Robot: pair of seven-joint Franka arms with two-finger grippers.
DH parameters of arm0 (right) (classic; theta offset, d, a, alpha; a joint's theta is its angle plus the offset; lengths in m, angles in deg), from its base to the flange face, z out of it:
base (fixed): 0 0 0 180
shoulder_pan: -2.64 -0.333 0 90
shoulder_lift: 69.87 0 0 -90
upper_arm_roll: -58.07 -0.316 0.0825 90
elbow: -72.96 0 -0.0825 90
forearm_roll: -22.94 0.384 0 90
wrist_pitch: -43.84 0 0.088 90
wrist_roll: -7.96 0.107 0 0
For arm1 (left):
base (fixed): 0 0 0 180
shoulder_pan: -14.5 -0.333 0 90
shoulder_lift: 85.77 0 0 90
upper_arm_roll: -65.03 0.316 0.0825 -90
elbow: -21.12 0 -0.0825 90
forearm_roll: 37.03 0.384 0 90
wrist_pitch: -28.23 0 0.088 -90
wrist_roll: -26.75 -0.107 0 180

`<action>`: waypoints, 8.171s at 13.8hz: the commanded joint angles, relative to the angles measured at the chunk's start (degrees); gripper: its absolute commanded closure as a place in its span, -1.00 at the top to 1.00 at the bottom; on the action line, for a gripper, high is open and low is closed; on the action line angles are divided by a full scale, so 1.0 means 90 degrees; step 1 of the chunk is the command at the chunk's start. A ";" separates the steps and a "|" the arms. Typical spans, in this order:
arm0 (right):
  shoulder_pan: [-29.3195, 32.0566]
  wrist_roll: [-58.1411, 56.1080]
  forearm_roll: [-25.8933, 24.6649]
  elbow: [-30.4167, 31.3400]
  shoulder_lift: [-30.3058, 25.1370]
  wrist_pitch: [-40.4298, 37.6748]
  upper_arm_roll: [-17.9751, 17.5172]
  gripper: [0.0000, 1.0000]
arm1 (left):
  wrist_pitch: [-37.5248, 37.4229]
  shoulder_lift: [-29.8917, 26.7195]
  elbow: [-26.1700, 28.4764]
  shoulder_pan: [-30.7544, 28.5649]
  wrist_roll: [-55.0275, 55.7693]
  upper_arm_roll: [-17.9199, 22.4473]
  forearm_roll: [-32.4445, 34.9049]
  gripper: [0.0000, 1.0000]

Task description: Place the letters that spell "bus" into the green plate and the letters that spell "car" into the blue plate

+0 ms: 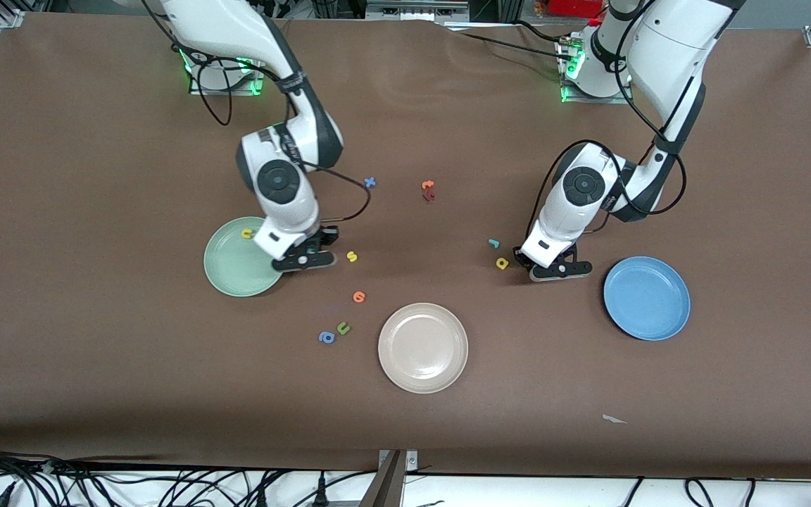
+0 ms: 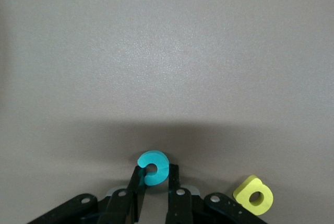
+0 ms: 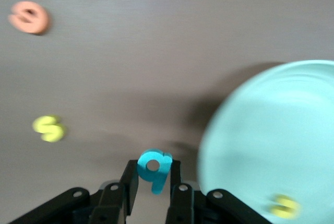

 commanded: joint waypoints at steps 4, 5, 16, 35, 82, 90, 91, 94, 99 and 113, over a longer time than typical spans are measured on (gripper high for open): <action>0.0020 -0.1746 0.0071 0.0596 -0.0381 -0.0578 0.0920 0.30 | 0.0026 0.0226 -0.0133 -0.0183 0.0376 0.0084 0.0289 0.42; 0.0039 -0.1757 0.0071 0.0635 -0.0381 -0.0608 0.0920 0.72 | 0.0026 0.0226 -0.0142 -0.0183 0.0494 0.0085 0.0289 0.58; -0.0671 -0.0117 0.1613 -0.0292 0.0584 0.0717 0.0207 0.76 | -0.0052 0.0245 -0.0259 -0.0174 0.0700 0.0075 0.0240 0.69; -0.1376 -0.0195 0.1535 -0.0409 0.1348 0.1980 0.0217 -0.67 | -0.0052 0.0411 -0.0347 -0.0086 0.0905 0.0055 0.0230 -0.42; -0.0986 -0.1074 0.0960 -0.4042 -0.0409 -0.5686 0.4193 1.00 | -0.2494 0.0206 -0.2144 -0.2117 -0.3519 0.0006 0.0191 1.00; 0.1285 -0.1025 -0.0466 -0.3622 -0.1611 -0.5403 0.1168 1.00 | -0.2494 0.0206 -0.2144 -0.2117 -0.3519 0.0006 0.0191 1.00; 0.1734 -0.1025 -0.0466 -0.3613 -0.1670 -0.5403 0.0729 1.00 | -0.2494 0.0206 -0.2144 -0.2117 -0.3519 0.0006 0.0191 1.00; 0.2694 -0.1025 -0.0486 -0.3515 -0.1807 -0.5393 -0.0192 1.00 | -0.2494 0.0206 -0.2144 -0.2117 -0.3519 0.0006 0.0191 1.00; 0.4364 -0.1015 -0.0777 -0.2989 -0.2265 -0.5072 -0.1862 1.00 | -0.2494 0.0206 -0.2144 -0.2117 -0.3519 0.0006 0.0201 1.00; 0.5088 -0.1045 -0.1140 -0.1874 -0.3194 -0.4719 -0.2342 1.00 | -0.2523 0.0196 -0.2154 -0.2107 -0.3499 -0.0003 0.0036 1.00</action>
